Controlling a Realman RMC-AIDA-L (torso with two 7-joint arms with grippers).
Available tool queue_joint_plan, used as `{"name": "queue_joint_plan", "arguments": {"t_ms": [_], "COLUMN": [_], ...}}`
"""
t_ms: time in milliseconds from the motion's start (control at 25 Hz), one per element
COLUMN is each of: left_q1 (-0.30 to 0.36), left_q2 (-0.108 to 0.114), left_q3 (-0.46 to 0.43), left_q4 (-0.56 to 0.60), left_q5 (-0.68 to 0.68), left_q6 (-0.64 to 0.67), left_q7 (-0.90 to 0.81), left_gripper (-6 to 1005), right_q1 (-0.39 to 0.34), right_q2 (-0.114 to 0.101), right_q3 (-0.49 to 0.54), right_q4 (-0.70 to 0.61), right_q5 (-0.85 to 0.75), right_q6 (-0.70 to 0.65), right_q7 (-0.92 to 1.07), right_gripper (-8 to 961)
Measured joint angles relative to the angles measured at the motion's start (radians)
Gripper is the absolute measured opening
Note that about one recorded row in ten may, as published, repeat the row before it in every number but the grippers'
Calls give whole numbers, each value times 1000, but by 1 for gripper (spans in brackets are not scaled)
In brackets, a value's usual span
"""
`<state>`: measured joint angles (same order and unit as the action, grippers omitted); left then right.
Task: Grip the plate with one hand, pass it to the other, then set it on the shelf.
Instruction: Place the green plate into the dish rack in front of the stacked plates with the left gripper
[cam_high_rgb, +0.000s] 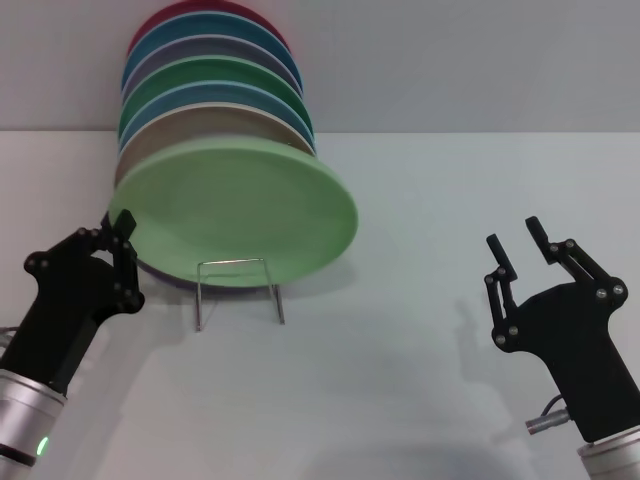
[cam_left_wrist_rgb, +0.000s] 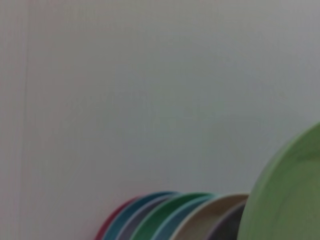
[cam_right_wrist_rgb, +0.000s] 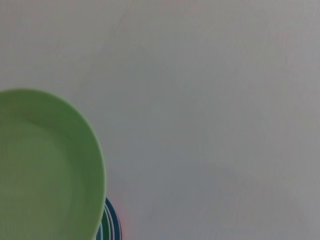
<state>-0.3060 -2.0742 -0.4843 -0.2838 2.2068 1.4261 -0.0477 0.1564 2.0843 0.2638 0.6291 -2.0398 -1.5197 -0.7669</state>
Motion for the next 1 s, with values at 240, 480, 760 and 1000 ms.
{"name": "queue_joint_plan", "arguments": {"t_ms": [240,480,760,1000], "left_q1": [0,-6,-7,17], "left_q2": [0,0,2,5], "left_q3": [3,12,8,1], "left_q4": [0,-1,0,-1], "left_q5": [2,4,4,-2], "left_q6": [-35,-89,-103,-61], "left_q7": [0,-1,-9,-10], "left_gripper": [39,39,79,160], "right_q1": [10,19,32,60], "right_q2": [0,0,0,0], "right_q3": [0,0,1,4], "right_q4": [-3,-3,-3,-4], "right_q5": [10,12,19,78], "right_q6": [0,7,15,19], "right_q7": [0,0,0,0], "right_gripper": [296,296,296,295]}}
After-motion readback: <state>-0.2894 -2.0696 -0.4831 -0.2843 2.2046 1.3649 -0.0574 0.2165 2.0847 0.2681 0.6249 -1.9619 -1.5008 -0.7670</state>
